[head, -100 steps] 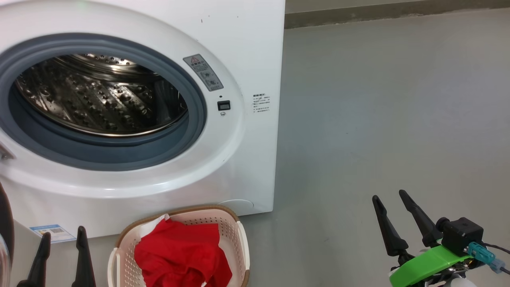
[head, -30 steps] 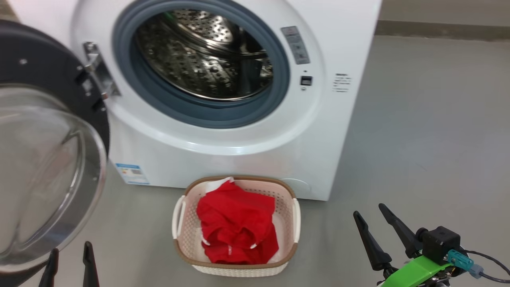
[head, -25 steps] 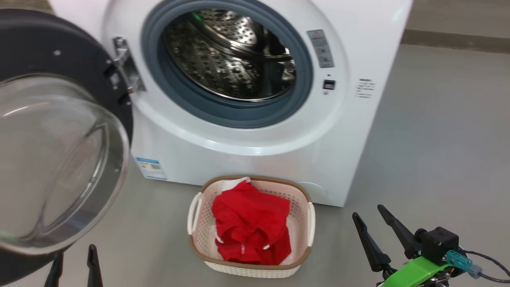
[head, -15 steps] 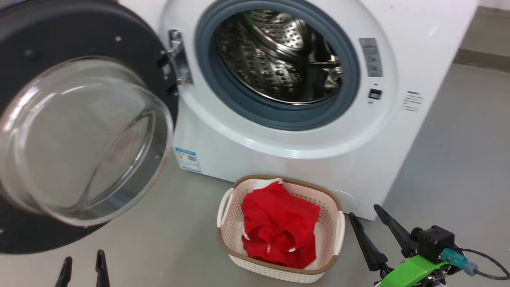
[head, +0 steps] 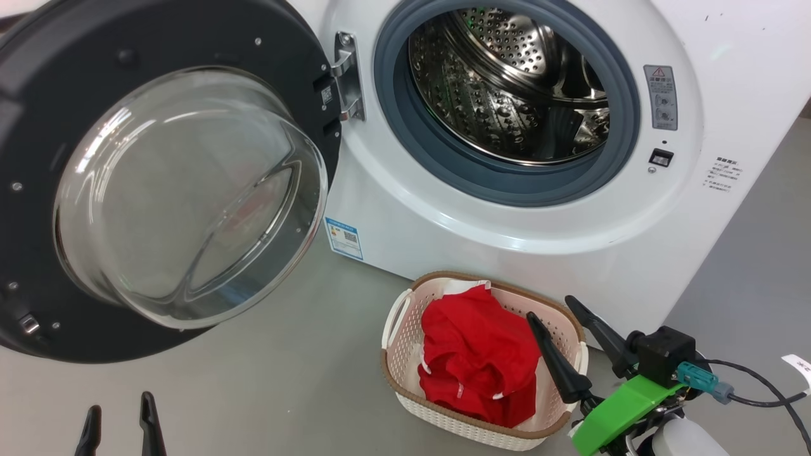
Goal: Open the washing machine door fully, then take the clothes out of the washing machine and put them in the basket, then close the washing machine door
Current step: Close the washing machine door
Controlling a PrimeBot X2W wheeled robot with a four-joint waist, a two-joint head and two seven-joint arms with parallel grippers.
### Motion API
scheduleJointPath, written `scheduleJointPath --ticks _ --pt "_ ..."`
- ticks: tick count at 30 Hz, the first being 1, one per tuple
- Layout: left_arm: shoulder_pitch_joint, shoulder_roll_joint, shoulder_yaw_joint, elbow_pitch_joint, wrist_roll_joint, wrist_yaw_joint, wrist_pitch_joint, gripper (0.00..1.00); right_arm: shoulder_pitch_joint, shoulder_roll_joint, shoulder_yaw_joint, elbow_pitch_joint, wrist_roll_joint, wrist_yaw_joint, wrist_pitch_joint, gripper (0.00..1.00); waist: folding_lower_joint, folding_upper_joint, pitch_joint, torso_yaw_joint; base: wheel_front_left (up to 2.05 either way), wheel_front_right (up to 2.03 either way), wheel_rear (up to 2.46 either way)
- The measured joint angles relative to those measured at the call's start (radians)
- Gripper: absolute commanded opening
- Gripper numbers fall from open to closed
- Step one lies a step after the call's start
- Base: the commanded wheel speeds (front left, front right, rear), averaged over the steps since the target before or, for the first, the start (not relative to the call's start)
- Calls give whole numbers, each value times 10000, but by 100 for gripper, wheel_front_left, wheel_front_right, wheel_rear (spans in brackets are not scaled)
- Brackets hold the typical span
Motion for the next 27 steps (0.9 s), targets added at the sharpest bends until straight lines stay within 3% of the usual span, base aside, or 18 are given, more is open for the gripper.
scheduleJointPath --ticks 21,23,24,25,27 --pt "196 0 -46 -539 -255 221 0 100 -411 -42 303 184 169 0 0 100 0 0 75 74 0 0 0" --pt "194 0 -48 -600 -535 205 0 35 -409 -42 295 176 169 0 0 100 0 0 84 76 0 0 0" --pt "193 0 -38 -631 -602 192 0 10 -407 -42 290 176 169 0 0 100 0 0 89 77 0 0 0" --pt "186 0 -15 -681 -589 123 2 0 -406 -40 284 176 169 0 0 100 0 0 89 76 0 0 0" --pt "130 -4 102 -849 -598 -79 0 0 -401 -40 265 173 169 0 0 100 0 0 97 77 0 0 0"
